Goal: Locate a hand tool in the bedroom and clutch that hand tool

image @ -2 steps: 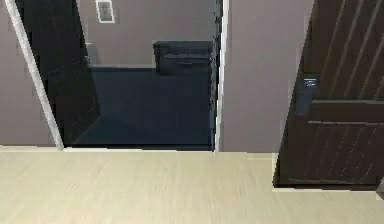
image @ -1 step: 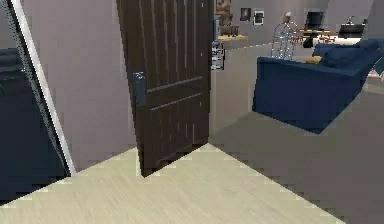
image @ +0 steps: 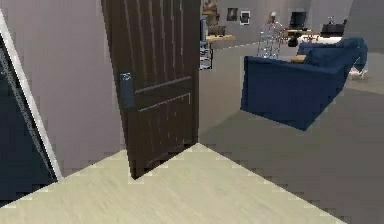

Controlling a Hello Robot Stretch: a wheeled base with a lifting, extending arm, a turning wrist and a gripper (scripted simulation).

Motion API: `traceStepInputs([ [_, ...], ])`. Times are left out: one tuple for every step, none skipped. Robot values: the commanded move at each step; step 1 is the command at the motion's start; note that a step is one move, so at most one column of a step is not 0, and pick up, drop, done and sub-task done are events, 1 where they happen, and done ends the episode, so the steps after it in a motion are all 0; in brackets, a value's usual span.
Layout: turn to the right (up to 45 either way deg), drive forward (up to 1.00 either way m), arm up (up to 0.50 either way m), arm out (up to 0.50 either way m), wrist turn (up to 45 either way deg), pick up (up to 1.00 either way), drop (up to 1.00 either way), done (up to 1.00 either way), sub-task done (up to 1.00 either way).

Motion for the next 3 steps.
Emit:
traceStepInputs([
  [0.0,0.85,0.00,0.00,0.0,0.00,0.00,0.00,0.00],
  [45.0,0.00,0.00,0.00,0.0,0.00,0.00,0.00,0.00],
  [12.0,0.00,0.00,0.00,0.0,0.00,0.00,0.00,0.00],
])
